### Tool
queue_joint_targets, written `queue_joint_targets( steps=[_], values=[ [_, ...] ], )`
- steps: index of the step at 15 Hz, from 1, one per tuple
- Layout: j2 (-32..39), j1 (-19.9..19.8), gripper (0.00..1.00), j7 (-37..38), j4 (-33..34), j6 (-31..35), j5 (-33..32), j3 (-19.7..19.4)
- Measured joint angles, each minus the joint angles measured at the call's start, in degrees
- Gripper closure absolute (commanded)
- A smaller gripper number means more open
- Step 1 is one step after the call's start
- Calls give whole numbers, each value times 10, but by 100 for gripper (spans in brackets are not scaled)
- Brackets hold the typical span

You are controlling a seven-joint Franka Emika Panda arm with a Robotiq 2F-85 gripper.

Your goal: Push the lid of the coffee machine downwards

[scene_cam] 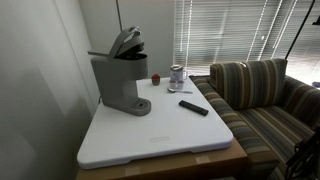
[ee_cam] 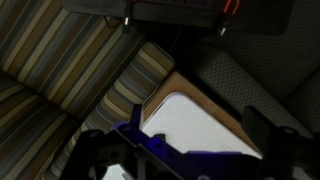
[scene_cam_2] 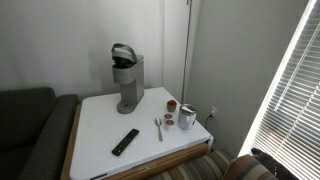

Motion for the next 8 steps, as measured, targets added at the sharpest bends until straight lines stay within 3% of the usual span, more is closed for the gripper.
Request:
queue_joint_targets(
  steps=[4,8],
  values=[
    [0,3,0,-18,12,1,-10,1],
    [34,33,0,-77,86,-1,-36,8]
  ],
)
